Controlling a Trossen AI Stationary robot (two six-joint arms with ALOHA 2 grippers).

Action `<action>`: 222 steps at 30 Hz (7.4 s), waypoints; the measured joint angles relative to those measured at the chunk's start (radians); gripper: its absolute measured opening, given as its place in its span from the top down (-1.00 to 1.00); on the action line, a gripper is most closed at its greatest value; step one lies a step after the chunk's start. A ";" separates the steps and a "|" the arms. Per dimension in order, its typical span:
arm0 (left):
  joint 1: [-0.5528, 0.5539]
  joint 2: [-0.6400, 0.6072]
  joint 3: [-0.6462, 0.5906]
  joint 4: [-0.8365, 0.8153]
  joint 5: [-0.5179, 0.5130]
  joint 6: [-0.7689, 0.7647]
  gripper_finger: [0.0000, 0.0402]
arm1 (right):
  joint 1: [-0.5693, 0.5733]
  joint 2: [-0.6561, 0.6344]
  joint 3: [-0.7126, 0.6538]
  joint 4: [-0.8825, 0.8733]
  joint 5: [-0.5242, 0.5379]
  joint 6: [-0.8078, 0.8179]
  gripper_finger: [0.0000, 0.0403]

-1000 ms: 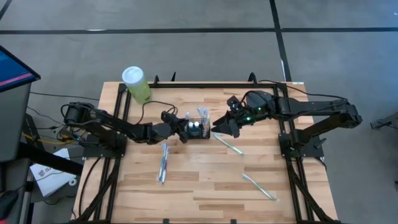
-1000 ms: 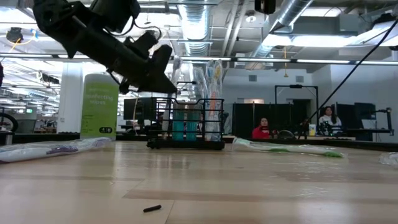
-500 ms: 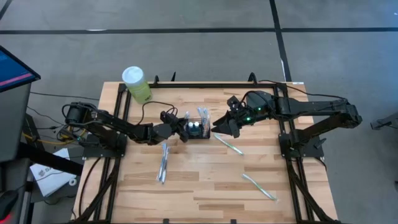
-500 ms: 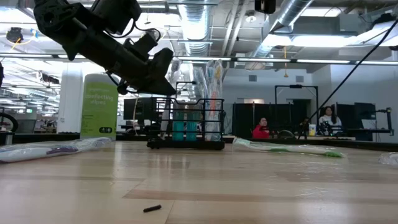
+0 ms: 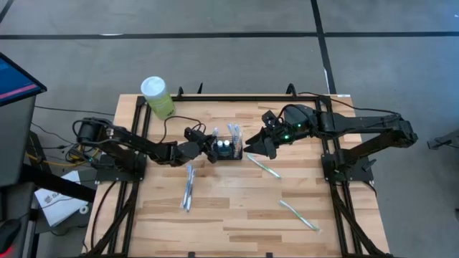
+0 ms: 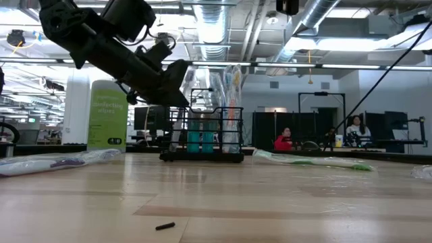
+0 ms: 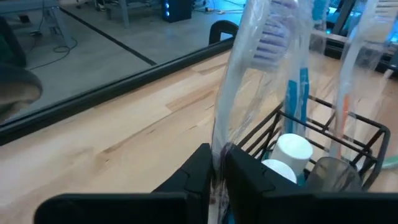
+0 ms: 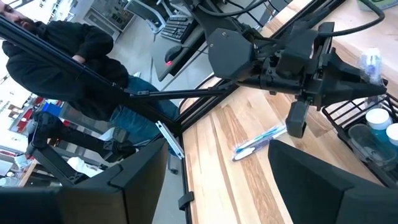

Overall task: Pick & Place toothbrushing station
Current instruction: Put the right purple toothbrush into the black mesh organizer, then put the top green toothbrush into the black mesh organizer

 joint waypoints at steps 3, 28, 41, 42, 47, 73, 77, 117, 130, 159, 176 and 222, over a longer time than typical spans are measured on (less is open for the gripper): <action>0.000 0.027 0.000 0.009 0.033 -0.001 0.80 | 0.000 0.000 0.000 0.000 0.000 -0.002 -0.34; 0.002 -0.013 -0.001 0.002 0.105 -0.098 -0.13 | 0.001 0.000 0.000 -0.001 0.000 -0.003 -0.34; -0.007 -0.022 -0.001 0.000 0.101 -0.124 -0.37 | 0.001 0.000 0.000 -0.001 0.000 -0.003 -0.34; -0.012 -0.030 -0.001 -0.002 0.098 -0.124 -0.36 | 0.001 0.000 0.000 -0.001 0.000 -0.006 -0.34; -0.034 -0.119 0.000 -0.066 0.092 -0.128 -0.36 | 0.000 0.000 0.000 0.000 0.000 -0.013 -0.34; -0.173 -0.506 0.000 -0.481 0.559 -0.629 -0.07 | -0.011 0.000 -0.001 -0.323 -0.014 -0.141 -0.34; -0.233 -0.503 0.000 -0.490 0.590 -0.700 0.15 | 0.001 0.000 -0.001 -0.458 -0.013 -0.204 -0.34; -0.436 -0.503 0.000 -0.481 0.464 -0.624 1.00 | -0.011 0.207 -0.267 -0.429 0.165 -0.276 0.53; -0.428 -0.503 0.000 -0.474 0.425 -0.595 1.00 | 0.038 0.180 -0.354 -0.393 0.224 -0.272 0.99; -0.434 -0.503 0.000 -0.441 0.427 -0.597 1.00 | 0.048 0.422 -0.345 -0.255 0.210 -0.274 0.16; -0.434 -0.503 0.000 -0.439 0.430 -0.595 1.00 | 0.041 0.424 -0.346 -0.251 0.196 -0.270 0.68; -0.416 -0.502 0.000 -0.344 0.316 -0.545 1.00 | 0.122 0.311 0.155 -0.187 0.130 -0.183 0.94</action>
